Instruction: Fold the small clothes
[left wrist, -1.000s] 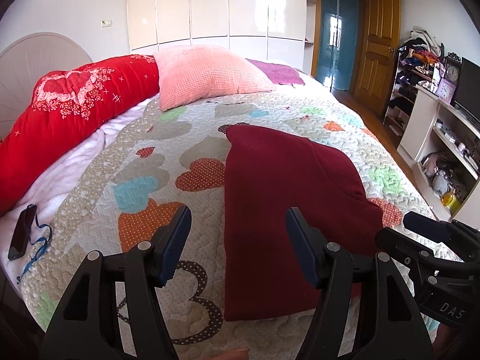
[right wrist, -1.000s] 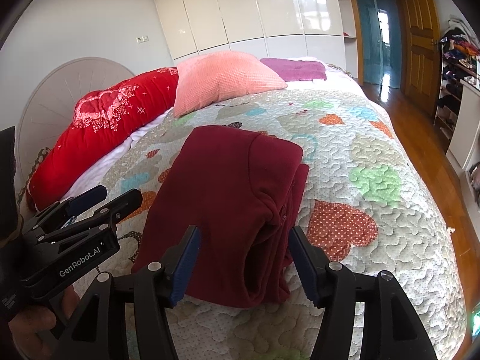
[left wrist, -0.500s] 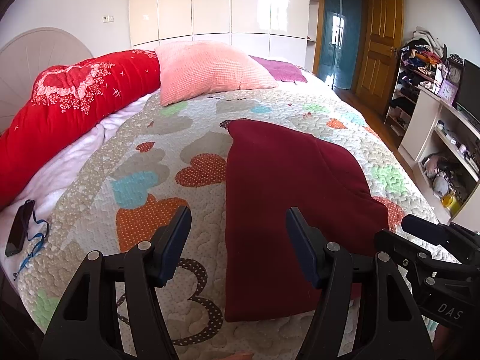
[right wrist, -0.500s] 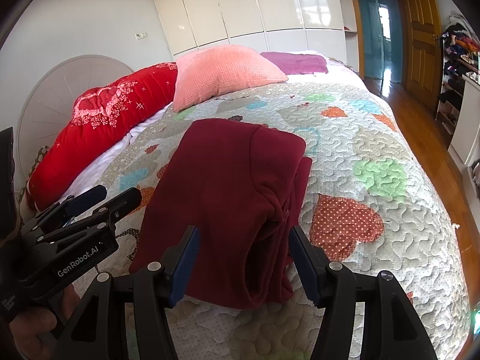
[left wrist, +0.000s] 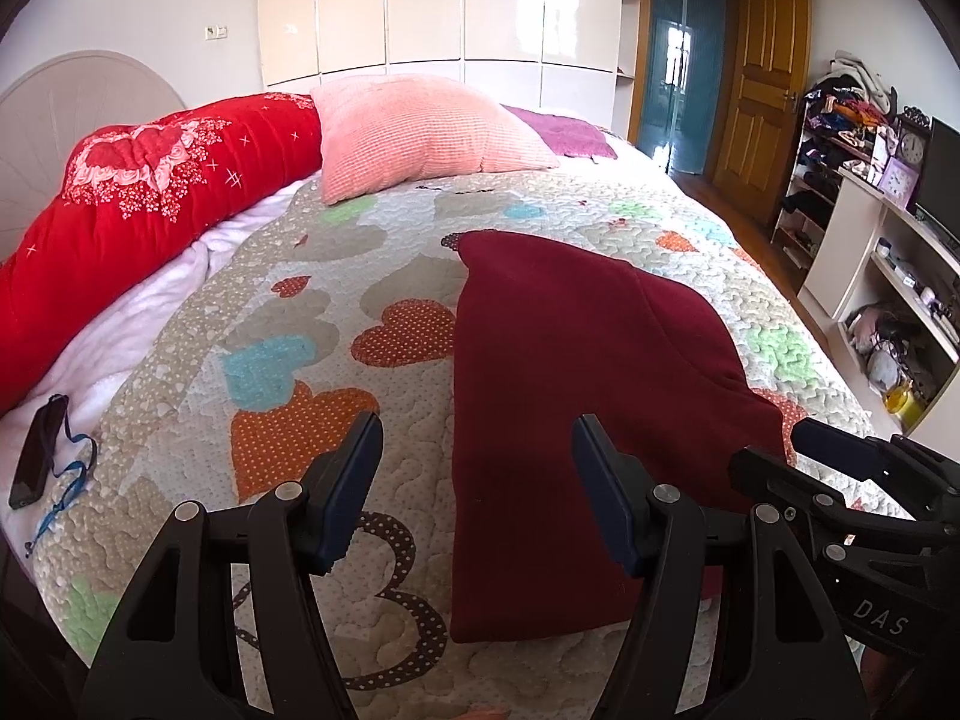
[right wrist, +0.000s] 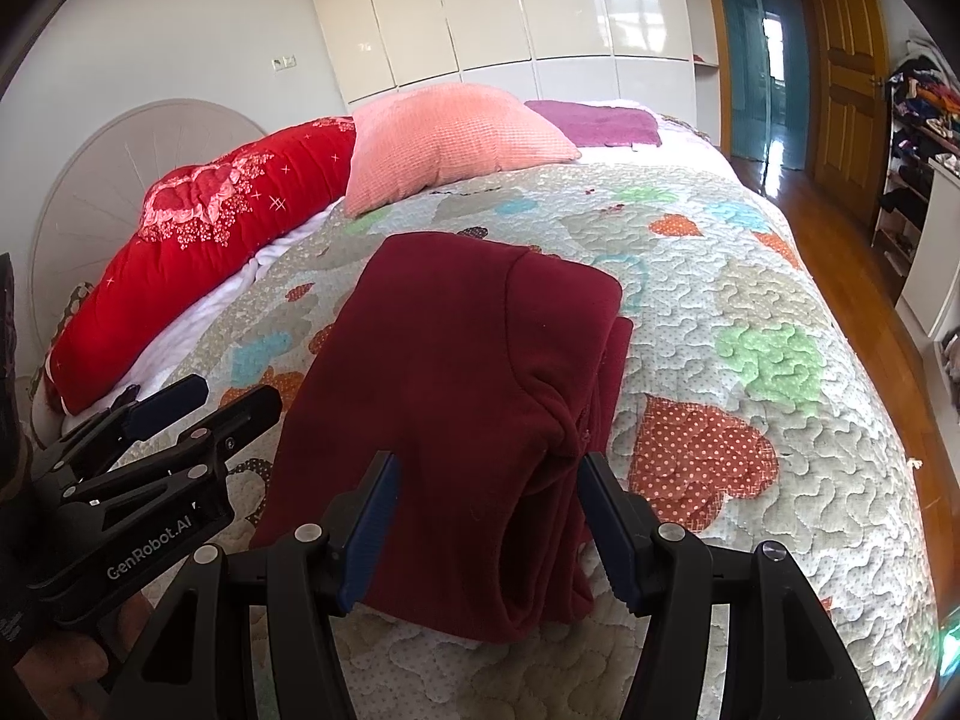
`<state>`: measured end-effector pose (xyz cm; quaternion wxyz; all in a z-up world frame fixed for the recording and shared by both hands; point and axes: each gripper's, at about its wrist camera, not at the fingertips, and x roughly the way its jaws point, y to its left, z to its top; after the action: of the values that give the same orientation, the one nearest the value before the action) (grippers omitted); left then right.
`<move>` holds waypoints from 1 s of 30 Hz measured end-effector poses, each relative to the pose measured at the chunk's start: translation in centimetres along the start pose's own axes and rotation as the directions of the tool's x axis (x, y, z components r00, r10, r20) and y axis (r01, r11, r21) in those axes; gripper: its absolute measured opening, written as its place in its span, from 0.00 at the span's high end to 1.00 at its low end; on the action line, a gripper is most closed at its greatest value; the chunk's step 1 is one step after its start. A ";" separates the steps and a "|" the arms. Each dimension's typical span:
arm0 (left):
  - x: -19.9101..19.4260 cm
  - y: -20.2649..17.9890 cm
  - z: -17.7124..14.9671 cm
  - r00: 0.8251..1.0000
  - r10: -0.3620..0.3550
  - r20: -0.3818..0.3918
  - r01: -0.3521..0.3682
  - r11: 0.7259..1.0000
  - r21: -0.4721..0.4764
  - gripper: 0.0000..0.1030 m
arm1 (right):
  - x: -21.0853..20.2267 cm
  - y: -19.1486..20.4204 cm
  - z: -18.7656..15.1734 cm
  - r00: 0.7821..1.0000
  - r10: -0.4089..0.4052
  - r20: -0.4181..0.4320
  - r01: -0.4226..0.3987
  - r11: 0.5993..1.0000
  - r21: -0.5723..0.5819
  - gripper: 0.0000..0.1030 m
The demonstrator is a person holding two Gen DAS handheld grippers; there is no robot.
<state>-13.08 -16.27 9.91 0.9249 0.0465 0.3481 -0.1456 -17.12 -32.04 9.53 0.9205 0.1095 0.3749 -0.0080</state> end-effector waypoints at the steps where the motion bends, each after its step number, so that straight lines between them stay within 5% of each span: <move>1: 0.0 0.0 0.0 1.000 -0.001 0.000 0.001 1.000 -0.002 0.36 | 0.1 0.0 0.0 1.000 0.002 0.000 -0.002 1.000 -0.001 0.43; 30: 1.6 0.4 -0.3 0.999 -0.004 -0.042 0.003 1.000 -0.011 0.36 | 1.9 -0.2 -0.1 0.999 0.018 -0.047 -0.017 1.000 0.024 0.38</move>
<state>-12.05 -16.20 8.65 0.9174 0.0439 0.3682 -0.1442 -15.88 -32.09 8.11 0.9101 0.1240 0.3955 -0.0017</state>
